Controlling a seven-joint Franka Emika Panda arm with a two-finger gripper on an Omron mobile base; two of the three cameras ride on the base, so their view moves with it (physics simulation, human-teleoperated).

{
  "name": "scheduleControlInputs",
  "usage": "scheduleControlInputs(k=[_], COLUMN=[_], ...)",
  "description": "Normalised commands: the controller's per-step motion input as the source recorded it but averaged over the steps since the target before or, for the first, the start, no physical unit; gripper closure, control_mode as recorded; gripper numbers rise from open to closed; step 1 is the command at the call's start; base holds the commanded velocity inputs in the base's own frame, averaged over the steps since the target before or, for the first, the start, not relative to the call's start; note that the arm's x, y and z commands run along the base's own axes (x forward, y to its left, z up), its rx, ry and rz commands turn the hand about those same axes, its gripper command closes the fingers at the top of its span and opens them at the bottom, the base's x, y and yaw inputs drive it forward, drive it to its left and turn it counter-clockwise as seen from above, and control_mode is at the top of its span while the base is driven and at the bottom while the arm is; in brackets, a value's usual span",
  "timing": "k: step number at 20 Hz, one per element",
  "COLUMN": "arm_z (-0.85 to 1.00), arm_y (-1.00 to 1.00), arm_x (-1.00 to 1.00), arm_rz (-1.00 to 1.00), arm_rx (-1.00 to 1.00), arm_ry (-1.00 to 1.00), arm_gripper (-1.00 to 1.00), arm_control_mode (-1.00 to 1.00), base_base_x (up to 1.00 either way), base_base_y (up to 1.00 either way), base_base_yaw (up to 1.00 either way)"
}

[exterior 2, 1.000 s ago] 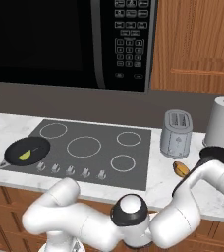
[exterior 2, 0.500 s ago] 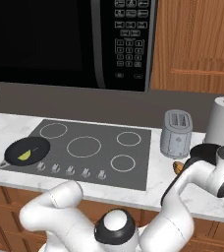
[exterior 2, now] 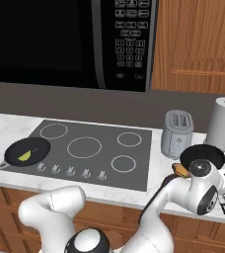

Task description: Place both pans onto different burners. Then place the lemon wedge and the chicken drumstick on different pans.

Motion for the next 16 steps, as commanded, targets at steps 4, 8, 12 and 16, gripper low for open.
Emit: scheduleControlInputs(k=[4,8,12,16], arm_z=[0.09,0.37,0.52,0.52], arm_y=[0.32,0.08,0.00,0.00], arm_x=[-0.21,-0.15,-0.12,-0.13], arm_rz=[0.11,0.10,0.07,0.07], arm_rx=[-0.05,0.00,0.00,0.00], arm_ry=[0.00,0.00,0.00,0.00], arm_gripper=[1.00,1.00,1.00,1.00], arm_control_mode=[-1.00,-1.00,-1.00,-1.00], base_base_x=[0.00,0.00,0.00,0.00], base_base_y=[0.00,0.00,0.00,0.00], base_base_yaw=[0.00,0.00,0.00,0.00])
